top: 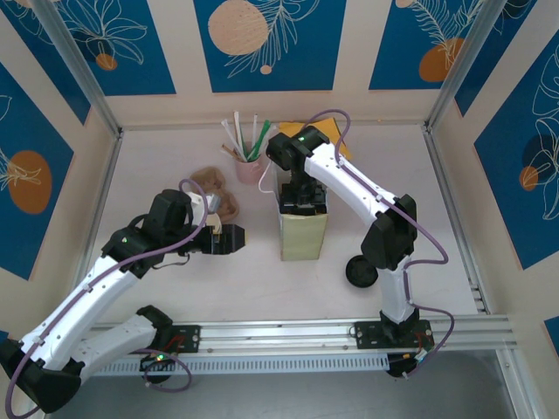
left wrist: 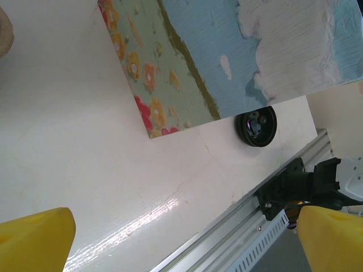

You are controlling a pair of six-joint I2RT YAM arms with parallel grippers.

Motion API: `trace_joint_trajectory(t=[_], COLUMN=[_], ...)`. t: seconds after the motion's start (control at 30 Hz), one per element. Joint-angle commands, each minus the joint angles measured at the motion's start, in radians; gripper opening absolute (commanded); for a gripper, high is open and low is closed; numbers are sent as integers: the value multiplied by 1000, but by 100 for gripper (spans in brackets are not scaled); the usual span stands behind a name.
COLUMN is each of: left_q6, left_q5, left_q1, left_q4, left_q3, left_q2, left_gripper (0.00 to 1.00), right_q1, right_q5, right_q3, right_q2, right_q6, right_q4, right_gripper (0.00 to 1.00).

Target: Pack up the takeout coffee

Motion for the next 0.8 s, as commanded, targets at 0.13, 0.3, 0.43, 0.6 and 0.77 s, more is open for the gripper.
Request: trace_joint_trajectory(t=[0.13, 0.3, 0.43, 0.6, 0.77], left_q6=[-1, -2, -4, -7, -8], left_q5=[-13, -12, -12, -12, -12], left_q1=[-9, -8, -9, -9, -9], left_q4=[-9, -10, -9, -6, -4], left_q3=[-9, -9, -12, -14, -14], left_q2=[-19, -21, -22, -22, -21], left_gripper=[100, 100, 100, 100, 100], right_q1=[6, 6, 8, 7, 10], right_q5=[-26, -26, -25, -25, -33], right_q3=[-9, -6, -6, -5, -3], right_q2=[-5, -6, -6, -7, -8], right_q6=[-4, -3, -5, -6, -8], right_q4=[-14, -16, -17, -17, -20], right_gripper=[65, 64, 65, 65, 65])
